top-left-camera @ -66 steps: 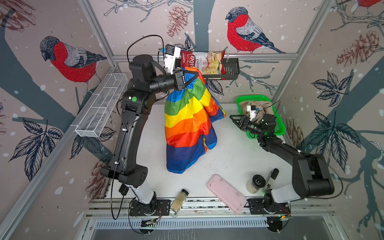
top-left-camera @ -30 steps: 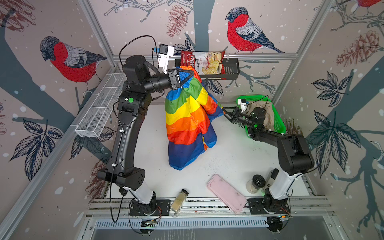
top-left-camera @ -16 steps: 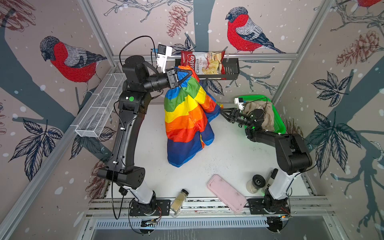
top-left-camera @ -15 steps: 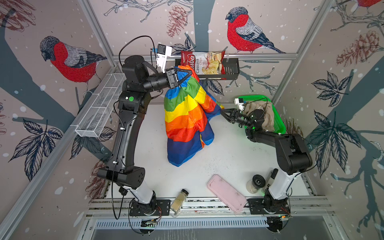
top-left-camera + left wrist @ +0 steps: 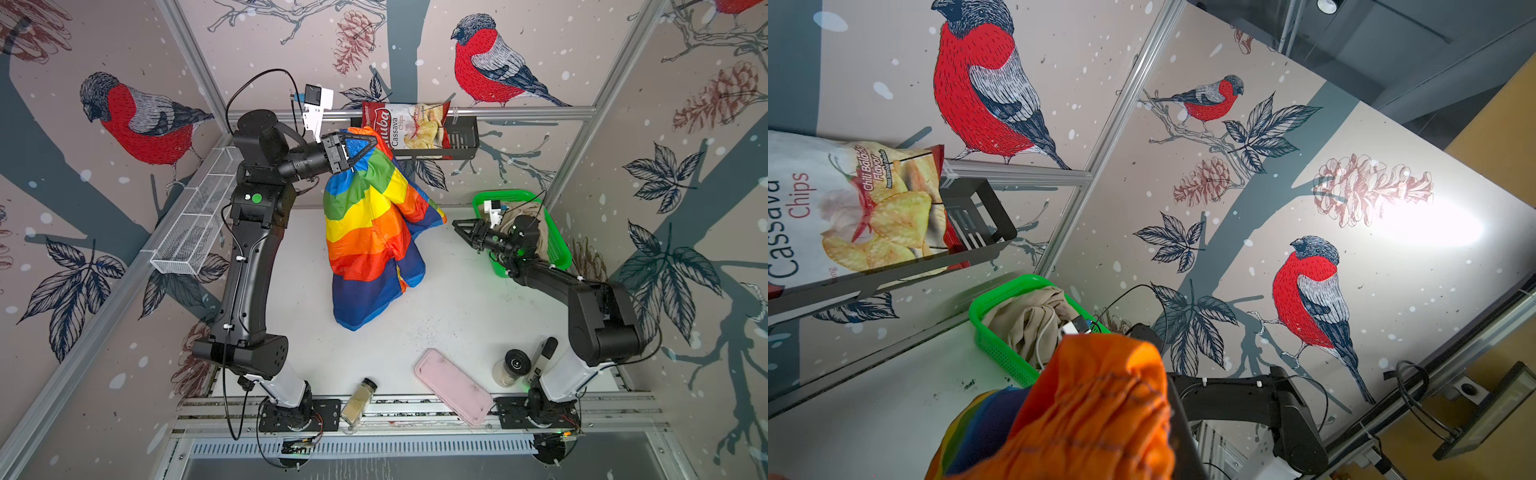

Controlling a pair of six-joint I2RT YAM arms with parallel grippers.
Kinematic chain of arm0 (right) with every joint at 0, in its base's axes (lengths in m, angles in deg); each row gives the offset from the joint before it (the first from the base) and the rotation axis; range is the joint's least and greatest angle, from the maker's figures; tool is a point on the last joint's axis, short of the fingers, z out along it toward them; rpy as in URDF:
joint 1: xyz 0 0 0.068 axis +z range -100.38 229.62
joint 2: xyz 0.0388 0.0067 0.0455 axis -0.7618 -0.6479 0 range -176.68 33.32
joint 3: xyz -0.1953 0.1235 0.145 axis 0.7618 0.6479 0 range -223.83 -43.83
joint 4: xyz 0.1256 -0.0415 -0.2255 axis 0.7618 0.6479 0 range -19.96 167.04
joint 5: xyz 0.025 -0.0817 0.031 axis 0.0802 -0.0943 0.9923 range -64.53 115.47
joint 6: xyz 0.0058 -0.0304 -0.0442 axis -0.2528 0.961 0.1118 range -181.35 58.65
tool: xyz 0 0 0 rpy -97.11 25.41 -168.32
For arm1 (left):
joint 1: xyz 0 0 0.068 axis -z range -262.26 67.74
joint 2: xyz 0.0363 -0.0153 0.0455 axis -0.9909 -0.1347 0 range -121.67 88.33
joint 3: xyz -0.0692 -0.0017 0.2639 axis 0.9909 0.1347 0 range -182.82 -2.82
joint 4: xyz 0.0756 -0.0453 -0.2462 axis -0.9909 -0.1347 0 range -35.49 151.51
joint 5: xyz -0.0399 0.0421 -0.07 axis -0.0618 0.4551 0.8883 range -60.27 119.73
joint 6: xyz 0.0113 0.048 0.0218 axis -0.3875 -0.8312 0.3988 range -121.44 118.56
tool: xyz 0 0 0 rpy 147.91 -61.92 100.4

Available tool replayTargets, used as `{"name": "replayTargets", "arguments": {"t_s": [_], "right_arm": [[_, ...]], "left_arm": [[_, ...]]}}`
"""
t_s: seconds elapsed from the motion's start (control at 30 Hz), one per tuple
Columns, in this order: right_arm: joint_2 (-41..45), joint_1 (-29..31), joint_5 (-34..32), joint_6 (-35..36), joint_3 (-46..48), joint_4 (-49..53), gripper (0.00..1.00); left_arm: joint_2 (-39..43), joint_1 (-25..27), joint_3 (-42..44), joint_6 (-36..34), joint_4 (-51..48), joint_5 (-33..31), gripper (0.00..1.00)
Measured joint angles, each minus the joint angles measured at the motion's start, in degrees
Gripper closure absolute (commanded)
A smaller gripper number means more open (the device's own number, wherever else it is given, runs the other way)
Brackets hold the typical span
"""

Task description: Fold and stack the shorts

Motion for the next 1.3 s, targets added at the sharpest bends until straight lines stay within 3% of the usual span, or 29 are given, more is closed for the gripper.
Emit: {"name": "replayTargets", "arguments": {"t_s": [0.1,0.2,0.37,0.43,0.47,0.6,0.77,0.87,0.93,1.0,1.2,1.3], "right_arm": [[-1.95,0.83,-0.72,4.11,-3.96,5.33,0.04],[-5.22,1.53,-0.79,5.25,-7.87,7.69,0.03],[-10.99,3.3,0.72,1.7,-13.51,5.4,0.33],[-12.0,4.39,2.19,-1.36,-13.75,2.38,0.38],[-12.31,4.9,3.04,-3.28,-13.62,0.22,0.37],[-12.46,5.53,5.55,-9.88,-11.43,-9.09,0.14],[-12.46,5.81,5.55,-12.76,-9.27,-12.46,0.1],[-12.48,6.78,5.57,-12.87,-9.18,-12.92,0.23],[-12.76,7.58,5.57,-13.88,-9.16,-14.12,0.48],[-13.33,8.09,5.57,-14.32,-9.16,-15.54,0.67],[-15.67,6.16,5.2,-20.52,-9.2,-22.69,0.99],[-15.43,3.93,4.74,-22.93,-8.98,-25.77,1.0]], "left_arm": [[0.31,-0.04,0.09,0.31,0.07,0.15,1.0],[0.76,-0.04,0.15,1.05,0.2,0.2,1.0],[1.18,-0.09,0.31,1.09,0.92,0.42,1.0],[1.16,-0.2,0.33,1.07,0.94,0.42,1.0],[1.14,-0.31,0.33,1.07,0.94,0.42,1.0],[0.5,-1.2,0.33,1.07,0.96,0.39,1.0],[0.15,-1.77,0.74,1.51,1.16,0.44,1.0],[0.59,-1.9,1.44,1.79,1.68,0.87,1.0],[0.96,-2.03,1.95,2.67,2.29,1.51,1.0],[1.4,-2.08,2.43,2.75,3.08,1.62,1.0],[2.62,-2.19,3.39,3.13,4.15,2.1,1.0],[3.5,-2.56,4.04,3.15,4.35,2.19,1.0]]}}
